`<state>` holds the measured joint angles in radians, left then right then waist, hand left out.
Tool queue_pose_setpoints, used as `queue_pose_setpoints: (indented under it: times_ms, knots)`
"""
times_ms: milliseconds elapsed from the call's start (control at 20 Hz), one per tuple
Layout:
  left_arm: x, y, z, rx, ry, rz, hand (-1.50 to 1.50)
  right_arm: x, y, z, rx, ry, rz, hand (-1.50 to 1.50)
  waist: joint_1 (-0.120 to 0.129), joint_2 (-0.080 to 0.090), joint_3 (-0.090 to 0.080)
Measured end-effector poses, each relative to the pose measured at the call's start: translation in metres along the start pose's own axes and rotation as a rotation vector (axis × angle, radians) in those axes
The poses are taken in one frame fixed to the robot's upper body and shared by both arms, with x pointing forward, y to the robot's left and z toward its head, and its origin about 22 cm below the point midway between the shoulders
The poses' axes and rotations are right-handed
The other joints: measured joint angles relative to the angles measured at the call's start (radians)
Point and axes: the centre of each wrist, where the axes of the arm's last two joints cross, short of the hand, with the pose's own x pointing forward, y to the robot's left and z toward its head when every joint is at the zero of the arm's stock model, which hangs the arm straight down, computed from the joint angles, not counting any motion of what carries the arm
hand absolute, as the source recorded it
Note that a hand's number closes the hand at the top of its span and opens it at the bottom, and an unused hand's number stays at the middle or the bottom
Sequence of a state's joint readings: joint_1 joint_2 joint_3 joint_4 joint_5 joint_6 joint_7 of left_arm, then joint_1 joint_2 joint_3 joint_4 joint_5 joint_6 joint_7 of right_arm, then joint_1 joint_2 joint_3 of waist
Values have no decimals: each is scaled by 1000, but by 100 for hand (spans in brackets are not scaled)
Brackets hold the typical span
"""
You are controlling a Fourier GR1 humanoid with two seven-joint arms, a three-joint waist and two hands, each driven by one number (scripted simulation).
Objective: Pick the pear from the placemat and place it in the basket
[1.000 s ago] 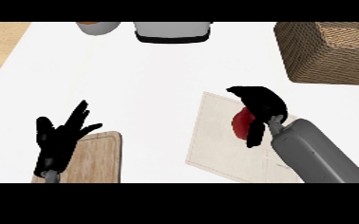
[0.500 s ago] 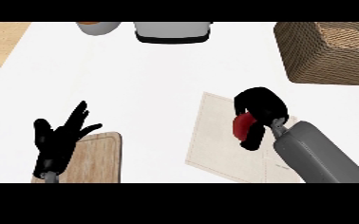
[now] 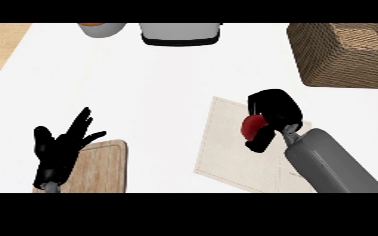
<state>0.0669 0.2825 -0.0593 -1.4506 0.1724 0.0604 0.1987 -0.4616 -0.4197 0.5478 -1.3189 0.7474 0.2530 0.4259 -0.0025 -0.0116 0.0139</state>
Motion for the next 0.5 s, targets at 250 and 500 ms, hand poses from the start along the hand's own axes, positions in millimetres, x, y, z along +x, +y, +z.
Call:
queue_pose_setpoints:
  times_ms: [250, 500]
  knots:
    - [-1, -1, 4, 21, 8, -5, 0, 4, -15, 10, -139, 41, -95, 150, -9, -2, 1]
    - [-3, 1, 8, 41, 14, 0, 0, 14, -55, 22, -366, -21, -505, 150, -24, -4, 3]
